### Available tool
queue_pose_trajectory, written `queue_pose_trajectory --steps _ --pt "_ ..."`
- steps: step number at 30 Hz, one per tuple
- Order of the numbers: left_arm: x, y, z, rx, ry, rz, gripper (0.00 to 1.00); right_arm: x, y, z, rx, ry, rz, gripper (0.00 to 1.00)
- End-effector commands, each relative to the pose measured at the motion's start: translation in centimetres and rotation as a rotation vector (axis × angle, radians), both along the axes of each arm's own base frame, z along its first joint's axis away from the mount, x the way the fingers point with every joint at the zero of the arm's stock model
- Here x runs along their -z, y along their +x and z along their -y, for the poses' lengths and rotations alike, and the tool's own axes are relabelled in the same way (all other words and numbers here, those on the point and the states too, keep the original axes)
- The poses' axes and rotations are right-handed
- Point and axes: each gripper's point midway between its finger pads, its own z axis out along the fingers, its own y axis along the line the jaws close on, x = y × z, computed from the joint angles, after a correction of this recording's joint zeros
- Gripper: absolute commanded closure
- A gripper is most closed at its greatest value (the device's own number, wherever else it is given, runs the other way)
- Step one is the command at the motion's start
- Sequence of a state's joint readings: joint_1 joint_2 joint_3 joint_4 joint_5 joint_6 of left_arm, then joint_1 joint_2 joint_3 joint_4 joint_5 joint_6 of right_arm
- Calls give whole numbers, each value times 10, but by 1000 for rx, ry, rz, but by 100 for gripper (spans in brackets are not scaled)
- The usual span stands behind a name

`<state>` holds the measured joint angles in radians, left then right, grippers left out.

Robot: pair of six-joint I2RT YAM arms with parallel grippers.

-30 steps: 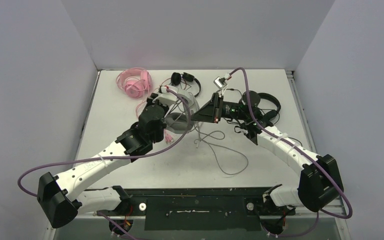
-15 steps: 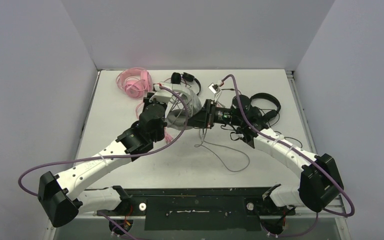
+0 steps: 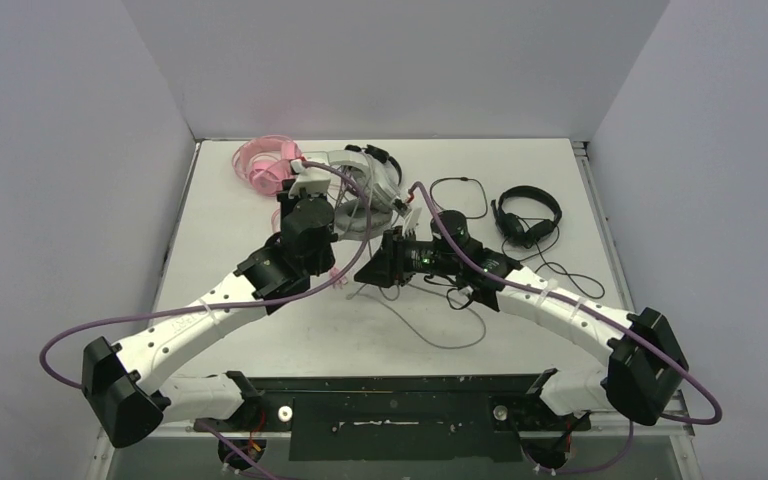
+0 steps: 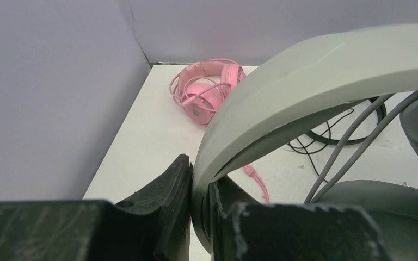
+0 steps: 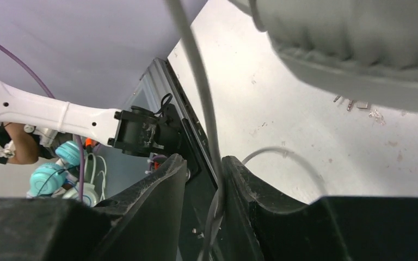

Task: Wrap the headphones
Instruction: Wrap the headphones cable around the headphones.

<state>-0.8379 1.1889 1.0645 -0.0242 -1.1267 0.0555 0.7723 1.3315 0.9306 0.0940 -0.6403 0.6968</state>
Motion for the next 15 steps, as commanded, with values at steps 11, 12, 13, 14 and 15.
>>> queue_pose_trajectory --steps 11,12,13,14,15 --pt "-65 15 10 9 -489 141 100 -9 -8 1 151 36 298 74" --pt "-68 16 10 17 -506 143 100 -7 -11 1 156 42 314 74" --pt "-71 17 10 22 -517 146 100 -4 -13 1 160 40 330 73" --pt "-75 17 11 28 -525 149 100 0 -15 1 168 35 345 73" --pt "-78 18 11 29 -531 150 100 6 -18 1 168 25 360 72"
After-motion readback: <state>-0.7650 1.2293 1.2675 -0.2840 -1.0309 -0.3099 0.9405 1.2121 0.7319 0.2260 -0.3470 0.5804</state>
